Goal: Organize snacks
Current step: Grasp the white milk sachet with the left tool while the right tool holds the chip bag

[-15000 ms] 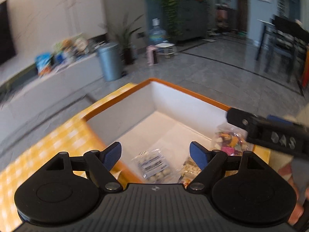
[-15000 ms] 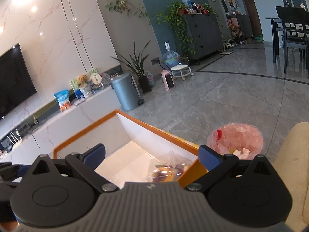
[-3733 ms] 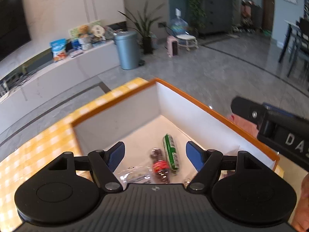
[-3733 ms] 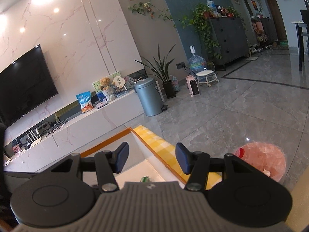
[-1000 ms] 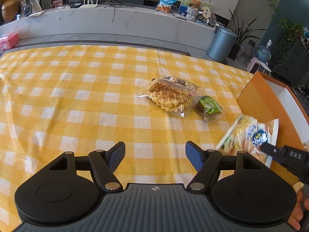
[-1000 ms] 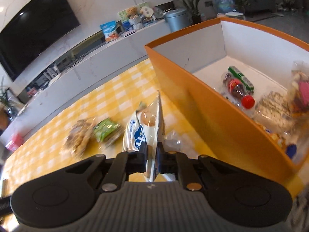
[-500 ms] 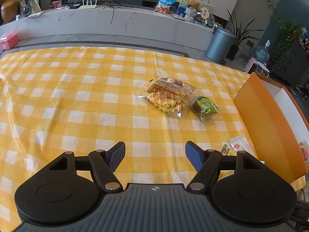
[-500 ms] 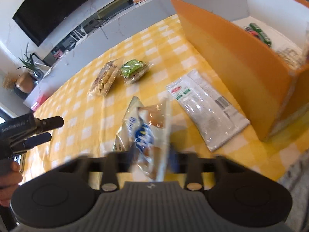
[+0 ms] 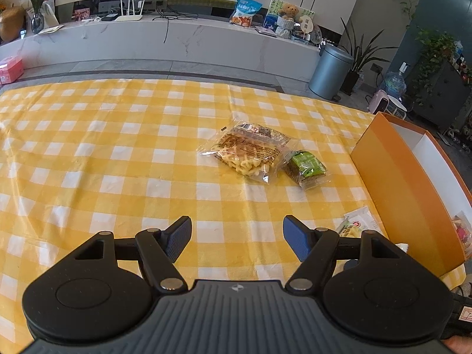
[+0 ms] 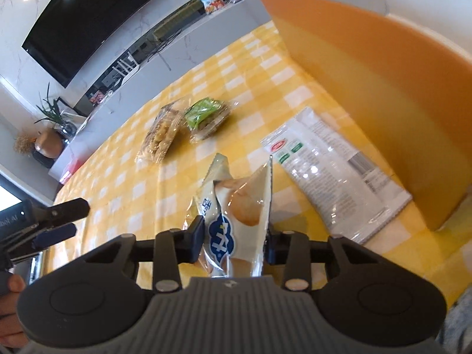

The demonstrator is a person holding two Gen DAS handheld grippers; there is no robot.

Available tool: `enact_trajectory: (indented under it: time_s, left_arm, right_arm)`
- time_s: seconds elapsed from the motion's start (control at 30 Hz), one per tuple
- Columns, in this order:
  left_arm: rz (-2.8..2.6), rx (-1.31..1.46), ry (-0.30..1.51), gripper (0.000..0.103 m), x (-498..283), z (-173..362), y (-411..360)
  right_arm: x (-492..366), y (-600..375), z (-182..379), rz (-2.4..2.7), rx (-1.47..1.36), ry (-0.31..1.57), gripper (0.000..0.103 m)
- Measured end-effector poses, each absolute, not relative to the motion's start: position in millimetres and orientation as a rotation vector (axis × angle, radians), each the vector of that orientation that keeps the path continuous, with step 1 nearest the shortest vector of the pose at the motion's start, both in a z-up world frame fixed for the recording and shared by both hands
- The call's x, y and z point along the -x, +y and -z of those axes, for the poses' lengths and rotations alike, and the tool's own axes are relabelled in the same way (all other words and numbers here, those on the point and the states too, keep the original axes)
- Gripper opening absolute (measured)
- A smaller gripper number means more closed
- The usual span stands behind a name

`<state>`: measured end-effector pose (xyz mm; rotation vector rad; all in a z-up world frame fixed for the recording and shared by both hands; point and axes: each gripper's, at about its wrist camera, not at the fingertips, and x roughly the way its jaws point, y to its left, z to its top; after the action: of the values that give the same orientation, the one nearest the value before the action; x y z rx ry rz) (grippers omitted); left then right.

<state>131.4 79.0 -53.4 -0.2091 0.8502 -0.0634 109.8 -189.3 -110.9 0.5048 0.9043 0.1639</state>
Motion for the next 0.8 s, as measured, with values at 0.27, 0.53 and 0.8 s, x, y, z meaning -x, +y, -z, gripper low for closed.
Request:
enact_trajectory:
  time_s: [0.27,0.53,0.8]
  left_arm:
    - [0.126,0.112,0.828,0.083,-123.7,50.8,48.8]
    - [0.209,-0.110,0.769,0.084,-116.4,57.2,-9.3]
    - [0.339,-0.141,0.898,0.084,-135.1,84.7,-60.5]
  right_arm:
    - [-78.3,-217.5,76.8,-0.139,-0.475,0.798,0.034]
    - [-45.7,-255.2,39.9,-0.169,-0.430,0.706,0.034]
    - [-20.3,-308.9,32.7,-0.206,-0.465,0.638,0.034]
